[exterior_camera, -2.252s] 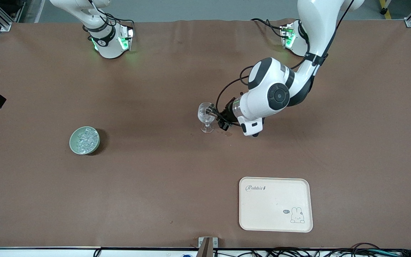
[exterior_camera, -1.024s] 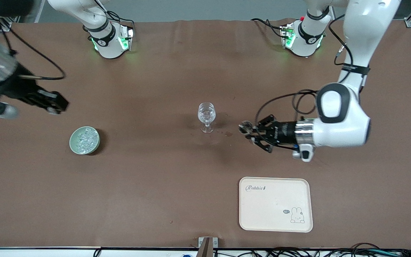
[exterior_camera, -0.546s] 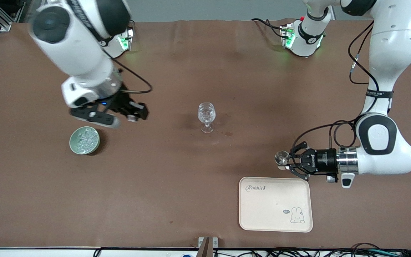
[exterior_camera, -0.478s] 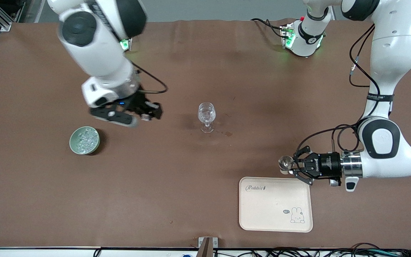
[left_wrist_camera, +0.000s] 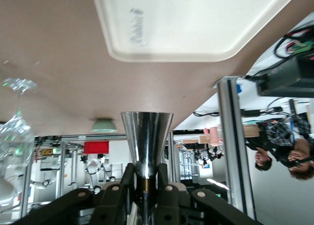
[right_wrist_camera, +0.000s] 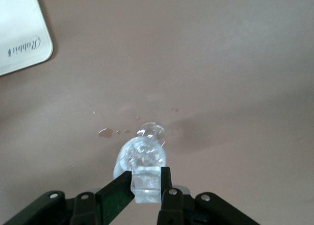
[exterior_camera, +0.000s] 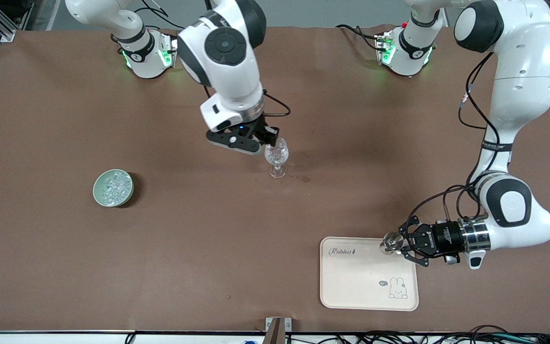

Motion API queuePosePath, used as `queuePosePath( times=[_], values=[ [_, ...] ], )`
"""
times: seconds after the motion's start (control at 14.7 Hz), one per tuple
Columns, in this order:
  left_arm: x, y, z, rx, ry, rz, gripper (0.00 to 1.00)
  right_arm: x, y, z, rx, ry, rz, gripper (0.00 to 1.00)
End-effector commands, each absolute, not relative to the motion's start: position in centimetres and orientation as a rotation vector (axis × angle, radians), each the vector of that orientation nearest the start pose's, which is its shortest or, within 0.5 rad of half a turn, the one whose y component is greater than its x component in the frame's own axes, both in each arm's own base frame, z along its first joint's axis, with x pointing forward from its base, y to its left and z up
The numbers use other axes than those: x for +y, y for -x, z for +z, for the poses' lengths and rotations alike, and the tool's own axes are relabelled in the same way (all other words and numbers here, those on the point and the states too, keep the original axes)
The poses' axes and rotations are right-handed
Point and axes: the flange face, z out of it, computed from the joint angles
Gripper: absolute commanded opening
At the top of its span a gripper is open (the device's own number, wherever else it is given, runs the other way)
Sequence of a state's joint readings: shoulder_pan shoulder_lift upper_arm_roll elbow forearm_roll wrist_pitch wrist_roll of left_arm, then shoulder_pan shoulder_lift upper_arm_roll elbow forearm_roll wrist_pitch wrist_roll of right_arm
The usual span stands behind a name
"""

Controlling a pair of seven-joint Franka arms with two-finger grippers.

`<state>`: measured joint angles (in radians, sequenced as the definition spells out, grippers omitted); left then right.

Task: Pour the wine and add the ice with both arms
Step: 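Move the jigger toward the tray while the right gripper carries ice to the glass, then drop the ice cube into the glass while the left gripper lowers the jigger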

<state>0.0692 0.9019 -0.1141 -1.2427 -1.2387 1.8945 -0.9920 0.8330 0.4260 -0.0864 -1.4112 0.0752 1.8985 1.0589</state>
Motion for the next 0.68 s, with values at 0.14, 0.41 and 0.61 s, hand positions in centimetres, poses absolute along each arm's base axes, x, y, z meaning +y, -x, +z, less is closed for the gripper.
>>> queuePosePath(
  times=[0.14, 0.41, 0.61],
  values=[
    [-7.6, -76.2, 20.3, 1.45, -1.326, -0.852, 0.03, 51.6, -47.8, 43.4, 0.532, 3.041, -0.04, 0.03],
    [-7.2, -76.9, 17.4, 1.438, -1.281, -0.802, 0.03, 51.6, -48.4, 41.5, 0.537, 3.065, -0.037, 0.03],
    [-7.2, -76.9, 15.3, 1.47, -1.161, -0.819, 0.04, 51.7, -48.3, 41.2, 0.527, 3.075, -0.052, 0.04]
  ],
)
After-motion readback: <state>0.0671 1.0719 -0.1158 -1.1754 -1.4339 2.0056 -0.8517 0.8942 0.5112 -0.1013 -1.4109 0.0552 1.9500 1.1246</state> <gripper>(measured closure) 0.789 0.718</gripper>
